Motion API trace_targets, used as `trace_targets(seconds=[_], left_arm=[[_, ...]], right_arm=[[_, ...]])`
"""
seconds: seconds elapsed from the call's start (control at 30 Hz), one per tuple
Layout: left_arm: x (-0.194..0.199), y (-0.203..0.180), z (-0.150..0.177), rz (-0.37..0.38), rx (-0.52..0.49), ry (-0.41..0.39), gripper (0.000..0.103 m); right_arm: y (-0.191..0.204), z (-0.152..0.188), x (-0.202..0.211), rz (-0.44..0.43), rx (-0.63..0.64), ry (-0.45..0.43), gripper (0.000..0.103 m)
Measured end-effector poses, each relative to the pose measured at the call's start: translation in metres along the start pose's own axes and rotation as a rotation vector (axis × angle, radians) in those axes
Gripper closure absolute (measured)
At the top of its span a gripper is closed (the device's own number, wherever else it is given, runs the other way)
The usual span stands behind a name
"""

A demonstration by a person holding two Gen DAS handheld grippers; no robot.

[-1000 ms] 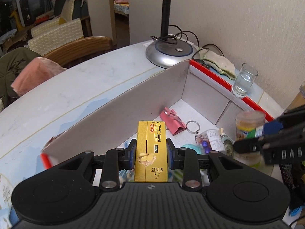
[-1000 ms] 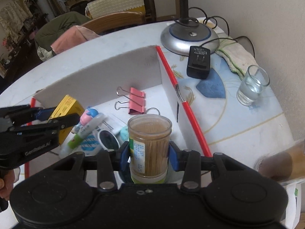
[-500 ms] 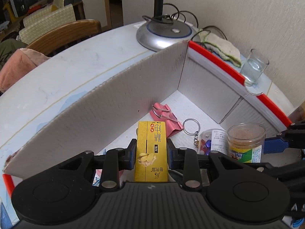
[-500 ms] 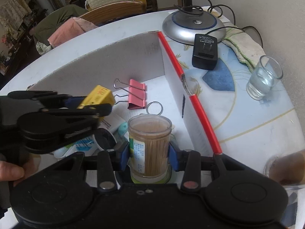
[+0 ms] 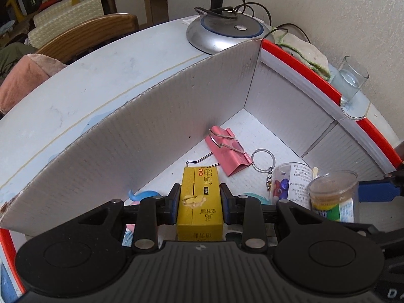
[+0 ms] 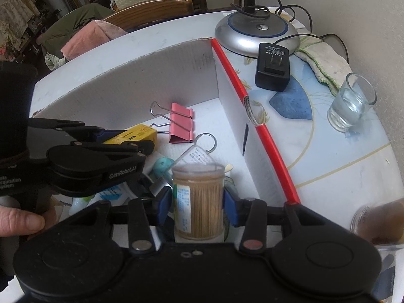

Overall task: Organize rigid objects
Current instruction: 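Lower both items into the shoebox and open both tools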

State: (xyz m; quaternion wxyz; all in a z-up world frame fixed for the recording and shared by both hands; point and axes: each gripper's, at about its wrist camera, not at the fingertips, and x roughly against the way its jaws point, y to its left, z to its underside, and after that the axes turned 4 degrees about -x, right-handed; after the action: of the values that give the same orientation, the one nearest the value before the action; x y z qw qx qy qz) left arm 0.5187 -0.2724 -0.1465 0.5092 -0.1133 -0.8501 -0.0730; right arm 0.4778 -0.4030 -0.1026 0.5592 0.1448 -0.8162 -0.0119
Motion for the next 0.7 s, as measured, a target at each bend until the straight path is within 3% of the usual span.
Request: trace_targets(seconds=[0.07,0.53,0.6,0.63,0.7], left_arm=[[0.004,0.001,0.001,-0.003,0.0,-0.009,0.073],[0.058,0.014,0.022,0.063,0.059,-0.102,0.072],[0.068,0.015,0.026,0.068,0.06,-0.12,0.06],[0.074,0.015,0.028,0.068,0.061,-0.132,0.047],[0.087,0.015,0.033,0.071,0.055,-0.16,0.04]], right_arm=[[0.001,0.001,0.003,0.0,0.002,-0.008,0.044],[0.01,0.017,0.036,-0.028,0.013,-0.084,0.039],[0.011,0.02,0.042,-0.04,0.013,-0.098,0.039],[0.013,0.021,0.045,-0.043,0.014,-0.106,0.039],[0.016,0.024,0.051,-0.052,0.017,-0.123,0.038]])
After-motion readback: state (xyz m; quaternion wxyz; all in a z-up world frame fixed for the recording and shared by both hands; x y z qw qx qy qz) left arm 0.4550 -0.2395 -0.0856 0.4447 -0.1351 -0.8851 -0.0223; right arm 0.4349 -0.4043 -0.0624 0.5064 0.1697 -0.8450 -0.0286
